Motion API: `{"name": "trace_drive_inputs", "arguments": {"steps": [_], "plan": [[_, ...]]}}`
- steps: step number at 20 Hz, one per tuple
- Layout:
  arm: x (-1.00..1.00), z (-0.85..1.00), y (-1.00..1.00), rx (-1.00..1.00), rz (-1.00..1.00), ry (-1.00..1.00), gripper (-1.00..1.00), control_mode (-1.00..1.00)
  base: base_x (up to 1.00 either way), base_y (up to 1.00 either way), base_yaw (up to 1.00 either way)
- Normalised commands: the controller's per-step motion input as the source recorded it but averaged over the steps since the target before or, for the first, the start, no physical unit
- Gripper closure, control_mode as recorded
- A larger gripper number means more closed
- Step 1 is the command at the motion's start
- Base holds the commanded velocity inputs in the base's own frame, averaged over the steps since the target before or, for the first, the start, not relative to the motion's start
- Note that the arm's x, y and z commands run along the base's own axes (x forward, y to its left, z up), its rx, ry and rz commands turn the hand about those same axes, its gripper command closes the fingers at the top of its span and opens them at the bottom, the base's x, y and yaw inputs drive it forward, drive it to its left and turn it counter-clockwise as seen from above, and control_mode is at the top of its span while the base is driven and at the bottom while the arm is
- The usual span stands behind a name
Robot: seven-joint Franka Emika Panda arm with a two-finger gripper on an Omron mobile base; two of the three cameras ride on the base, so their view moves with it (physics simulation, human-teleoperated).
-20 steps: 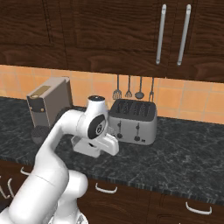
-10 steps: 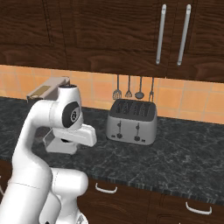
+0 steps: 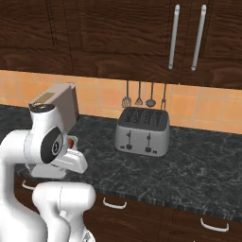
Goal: Take the meat container that has the steak and place it on the second highest rack of the freezer. Then take the vegetable container that has the eggplant and bell pepper and place it on the highest rack of the freezer.
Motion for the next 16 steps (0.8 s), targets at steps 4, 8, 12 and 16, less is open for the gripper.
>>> {"name": "trace_drive_inputs", "arguments": {"steps": [4, 8, 12, 16], "plan": [[-0.26, 0.44, 0.00, 0.00, -0.05, -0.13, 1.00, -1.00, 0.00, 0.00, 0.00], [-0.47, 0.49, -0.14, 0.00, -0.01, -0.13, 1.00, -1.00, 0.00, 0.00, 0.00], [-0.48, 0.26, -0.16, 0.01, 0.00, -0.17, 1.00, -1.00, 0.00, 0.00, 0.00], [-0.36, 0.10, -0.21, 0.00, 0.00, -0.07, 1.00, -1.00, 0.00, 0.00, 0.00]]}}
